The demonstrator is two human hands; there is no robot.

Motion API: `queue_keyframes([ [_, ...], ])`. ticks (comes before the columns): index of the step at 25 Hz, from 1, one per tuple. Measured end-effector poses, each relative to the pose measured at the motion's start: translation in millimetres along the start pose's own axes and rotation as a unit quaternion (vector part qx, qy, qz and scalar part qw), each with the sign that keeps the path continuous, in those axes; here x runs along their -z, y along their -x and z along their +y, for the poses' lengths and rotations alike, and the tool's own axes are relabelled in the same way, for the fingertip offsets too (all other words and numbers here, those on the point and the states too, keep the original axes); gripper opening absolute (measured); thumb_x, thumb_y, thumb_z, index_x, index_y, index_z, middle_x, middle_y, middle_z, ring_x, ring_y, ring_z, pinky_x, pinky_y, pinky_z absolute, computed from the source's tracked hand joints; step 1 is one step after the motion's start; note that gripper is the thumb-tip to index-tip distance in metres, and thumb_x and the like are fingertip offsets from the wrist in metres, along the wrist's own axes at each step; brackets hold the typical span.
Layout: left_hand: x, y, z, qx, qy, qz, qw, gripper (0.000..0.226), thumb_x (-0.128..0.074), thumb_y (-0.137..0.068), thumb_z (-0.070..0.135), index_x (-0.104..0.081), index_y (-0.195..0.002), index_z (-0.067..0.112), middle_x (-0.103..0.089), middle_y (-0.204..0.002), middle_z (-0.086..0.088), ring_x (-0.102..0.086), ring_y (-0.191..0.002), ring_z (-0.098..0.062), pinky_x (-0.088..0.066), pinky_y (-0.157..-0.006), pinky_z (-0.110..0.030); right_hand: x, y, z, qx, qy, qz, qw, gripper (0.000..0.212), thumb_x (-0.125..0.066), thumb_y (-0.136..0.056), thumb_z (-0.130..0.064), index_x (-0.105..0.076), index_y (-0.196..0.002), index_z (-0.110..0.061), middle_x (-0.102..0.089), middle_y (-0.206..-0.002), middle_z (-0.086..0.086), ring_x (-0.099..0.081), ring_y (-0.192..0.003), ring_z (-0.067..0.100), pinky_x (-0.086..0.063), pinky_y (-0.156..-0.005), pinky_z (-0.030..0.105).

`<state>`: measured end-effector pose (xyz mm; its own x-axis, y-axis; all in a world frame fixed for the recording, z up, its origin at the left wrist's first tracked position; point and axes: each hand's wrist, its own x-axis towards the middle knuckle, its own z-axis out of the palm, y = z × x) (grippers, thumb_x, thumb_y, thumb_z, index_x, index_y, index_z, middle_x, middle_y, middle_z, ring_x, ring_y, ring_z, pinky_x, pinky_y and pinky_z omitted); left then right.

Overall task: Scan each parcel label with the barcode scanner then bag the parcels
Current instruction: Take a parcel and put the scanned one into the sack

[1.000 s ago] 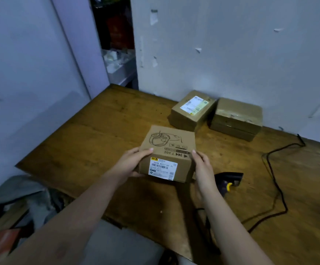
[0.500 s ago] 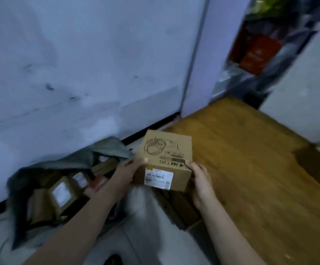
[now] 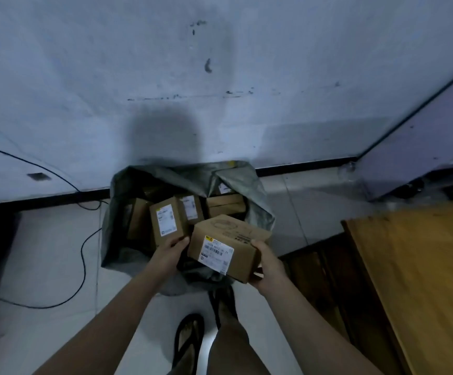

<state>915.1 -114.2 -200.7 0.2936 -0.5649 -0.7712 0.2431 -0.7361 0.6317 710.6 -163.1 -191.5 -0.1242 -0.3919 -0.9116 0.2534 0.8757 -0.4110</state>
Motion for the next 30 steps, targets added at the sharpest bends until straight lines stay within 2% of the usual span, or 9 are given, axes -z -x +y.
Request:
queue_keyframes([
  [3,22.1,-20.5,-16.3,0.082,-0.004,0.035,0.996,0.025,-0.059,-0.092,0.026,-0.057,-0.108,0.007,-0.058,-0.115,-0.017,-0.053,-0.099,-0.027,-0.043,-0.079,-0.034,-32.9,-44.7,-22.8,-0.005,0.033,0.032,0.999,0.070,-0.083,-0.067,-0.027,-0.051,-0.127,-0.010,-0.065,-0.112,0.017,-0.066,-0.082,0.030,-0.057,-0.055,0.036],
  [8,46.4,-60.8,-9.4,0.150,0.019,0.092,0.984,0.013,-0.054,-0.095,0.021,-0.058,-0.087,0.011,-0.056,-0.086,-0.011,-0.053,-0.076,-0.022,-0.043,-0.072,-0.032,-74.0,-202.6,-27.7,-0.004,0.094,0.003,0.996,0.129,-0.089,-0.021,-0.060,-0.045,-0.138,-0.024,-0.063,-0.125,0.008,-0.066,-0.099,0.031,-0.056,-0.080,0.052],
  [12,51.6,-97.8,16.6,0.141,0.024,0.117,0.983,0.021,-0.052,-0.095,0.028,-0.056,-0.104,0.009,-0.058,-0.094,-0.013,-0.056,-0.079,-0.022,-0.044,-0.064,-0.028,-126.5,-152.6,-62.6,-0.056,0.191,-0.058,0.978,0.060,-0.064,-0.086,-0.031,-0.041,-0.139,-0.014,-0.051,-0.135,0.006,-0.051,-0.122,0.026,-0.041,-0.098,0.037],
  [16,49.4,-122.9,49.7,0.132,0.033,0.103,0.985,0.025,-0.047,-0.097,0.017,-0.052,-0.073,0.011,-0.045,-0.071,-0.011,-0.047,-0.054,-0.015,-0.040,-0.049,-0.020,-133.3,-148.7,-72.6,-0.043,0.384,-0.077,0.919,0.024,-0.055,-0.091,-0.019,-0.061,-0.106,-0.002,-0.065,-0.109,0.015,-0.059,-0.087,0.023,-0.048,-0.077,0.031],
  [20,47.1,-126.7,59.4,0.105,-0.034,0.085,0.990,0.017,-0.052,-0.095,0.024,-0.055,-0.080,0.016,-0.055,-0.079,-0.011,-0.051,-0.070,-0.020,-0.040,-0.065,-0.029,-125.9,-128.0,-98.8,0.002,0.490,-0.057,0.870,0.020,-0.052,-0.094,-0.011,-0.060,-0.092,0.007,-0.055,-0.074,0.012,-0.049,-0.061,0.018,-0.041,-0.054,0.025],
  [22,48.2,-123.5,61.1,0.084,-0.054,0.065,0.993,0.016,-0.052,-0.095,0.024,-0.057,-0.084,0.013,-0.054,-0.080,-0.012,-0.050,-0.071,-0.022,-0.041,-0.066,-0.031,-118.5,-119.5,-110.8,0.032,0.496,-0.048,0.866,0.029,-0.050,-0.096,-0.010,-0.056,-0.116,0.008,-0.057,-0.081,0.016,-0.051,-0.065,0.021,-0.040,-0.049,0.025],
  [24,51.7,-119.3,61.0,0.063,-0.092,0.054,0.992,0.019,-0.054,-0.094,0.026,-0.061,-0.095,0.009,-0.057,-0.083,-0.013,-0.053,-0.074,-0.024,-0.048,-0.079,-0.038,-112.1,-110.9,-116.0,0.058,0.501,-0.040,0.862,0.018,-0.049,-0.096,-0.013,-0.059,-0.104,-0.001,-0.059,-0.090,0.017,-0.053,-0.070,0.022,-0.039,-0.052,0.025],
  [27,57.1,-103.9,63.0,0.040,-0.133,0.032,0.990,0.018,-0.051,-0.095,0.024,-0.059,-0.098,0.008,-0.055,-0.081,-0.011,-0.051,-0.068,-0.022,-0.043,-0.067,-0.030,-98.7,-90.3,-108.1,0.085,0.495,-0.017,0.865,0.025,-0.048,-0.095,-0.012,-0.049,-0.071,-0.012,-0.053,-0.079,0.011,-0.048,-0.058,0.016,-0.036,-0.050,0.024],
  [30,66.6,-80.9,69.3,0.003,-0.210,-0.008,0.978,0.015,-0.048,-0.095,0.017,-0.057,-0.094,0.005,-0.054,-0.088,-0.015,-0.051,-0.075,-0.024,-0.036,-0.056,-0.027,-82.6,-49.5,-86.3,0.111,0.475,-0.002,0.873,0.013,-0.049,-0.094,-0.017,-0.051,-0.082,-0.011,-0.053,-0.077,0.008,-0.055,-0.068,0.019,-0.039,-0.057,0.026],
])
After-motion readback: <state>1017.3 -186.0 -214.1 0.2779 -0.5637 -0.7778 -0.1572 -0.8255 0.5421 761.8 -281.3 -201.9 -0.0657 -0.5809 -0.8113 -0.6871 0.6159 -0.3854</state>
